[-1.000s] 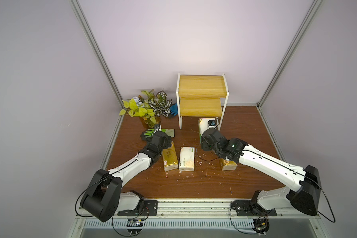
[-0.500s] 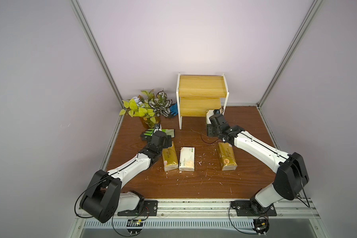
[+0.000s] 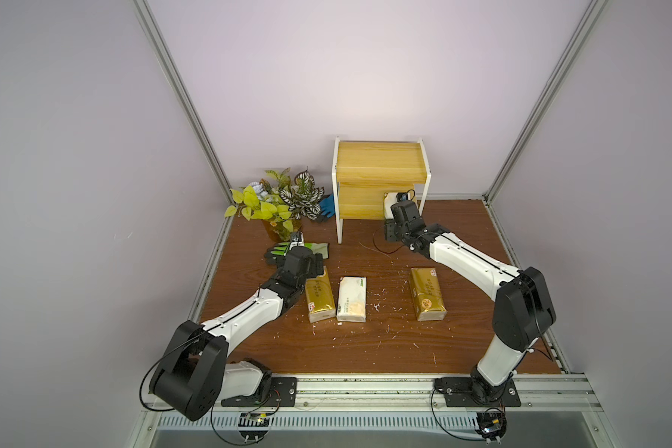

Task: Place the tissue boxes on the shelf by color
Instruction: Place a box of tissues on the shelf.

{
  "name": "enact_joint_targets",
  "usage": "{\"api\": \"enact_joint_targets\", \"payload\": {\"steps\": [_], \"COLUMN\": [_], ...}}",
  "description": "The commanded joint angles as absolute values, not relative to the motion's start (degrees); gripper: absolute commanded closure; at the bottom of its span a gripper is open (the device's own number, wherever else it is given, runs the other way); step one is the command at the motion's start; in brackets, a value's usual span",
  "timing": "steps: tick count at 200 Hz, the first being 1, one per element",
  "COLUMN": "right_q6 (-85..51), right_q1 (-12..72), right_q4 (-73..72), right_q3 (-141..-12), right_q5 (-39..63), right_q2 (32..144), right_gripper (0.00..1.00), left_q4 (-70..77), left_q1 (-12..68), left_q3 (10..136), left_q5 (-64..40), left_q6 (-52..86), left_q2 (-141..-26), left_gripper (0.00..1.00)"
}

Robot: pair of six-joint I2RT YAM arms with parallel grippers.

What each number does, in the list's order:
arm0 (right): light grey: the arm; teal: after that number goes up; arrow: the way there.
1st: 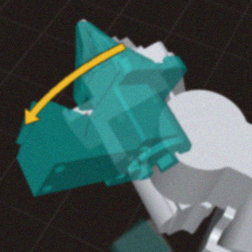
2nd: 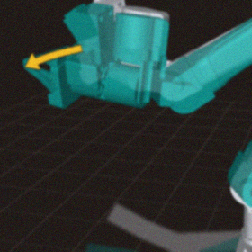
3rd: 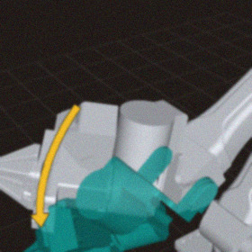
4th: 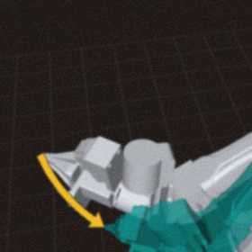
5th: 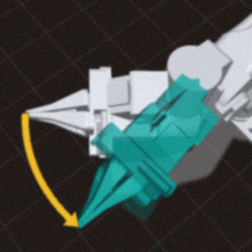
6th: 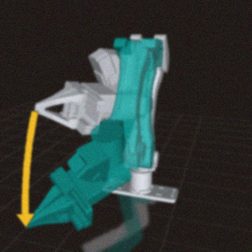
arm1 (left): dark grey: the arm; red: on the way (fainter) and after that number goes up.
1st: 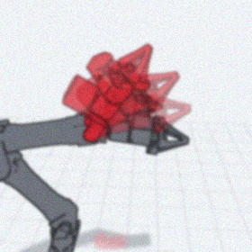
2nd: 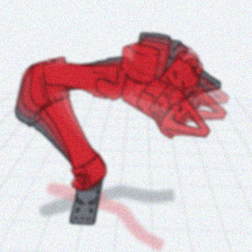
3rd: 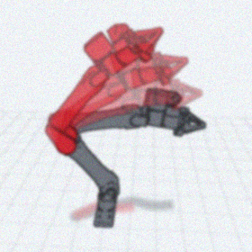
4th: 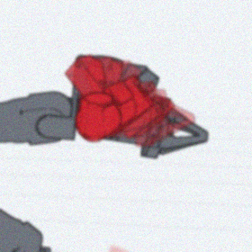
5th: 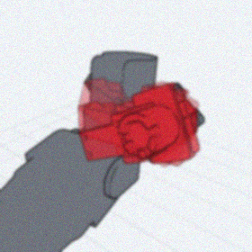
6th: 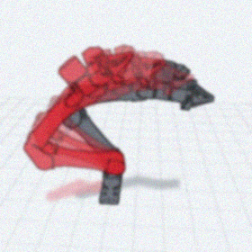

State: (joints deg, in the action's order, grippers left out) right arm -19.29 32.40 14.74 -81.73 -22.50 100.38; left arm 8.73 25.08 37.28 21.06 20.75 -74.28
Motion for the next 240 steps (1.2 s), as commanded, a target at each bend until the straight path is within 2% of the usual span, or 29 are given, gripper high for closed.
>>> {"api": "enact_joint_targets", "payload": {"steps": [1,72,173,184,201,240], "right_q6": [-17.3,-17.3,-14.7,-14.8,-14.7,-14.5], "right_q1": [31.8,30.3,29.0,28.8,28.8,28.8], "right_q4": [9.1,2.8,1.6,1.7,2.0,1.7], "right_q3": [-84.0,-82.2,-85.7,-86.0,-86.2,-85.0], "right_q5": [-25.1,-27.3,-28.5,-28.6,-29.0,-29.5], "right_q2": [100.6,102.1,106.6,106.9,107.3,106.5], "right_gripper": [0.39,0.37,0.36,0.30,0.08,0.05], "left_q4": [8.8,8.8,8.8,8.8,8.8,8.8], "left_q1": [25.4,25.5,25.5,25.5,25.5,25.4], "left_q3": [37.0,36.9,37.0,37.0,37.0,37.2], "left_q5": [21.1,20.8,20.7,20.5,20.6,19.9], "left_q6": [20.1,21.1,21.4,21.5,21.5,21.6], "left_q2": [-74.2,-74.4,-75.0,-75.1,-75.1,-75.3], "left_gripper": [0.00,0.00,0.00,0.00,0.00,0.00]}}
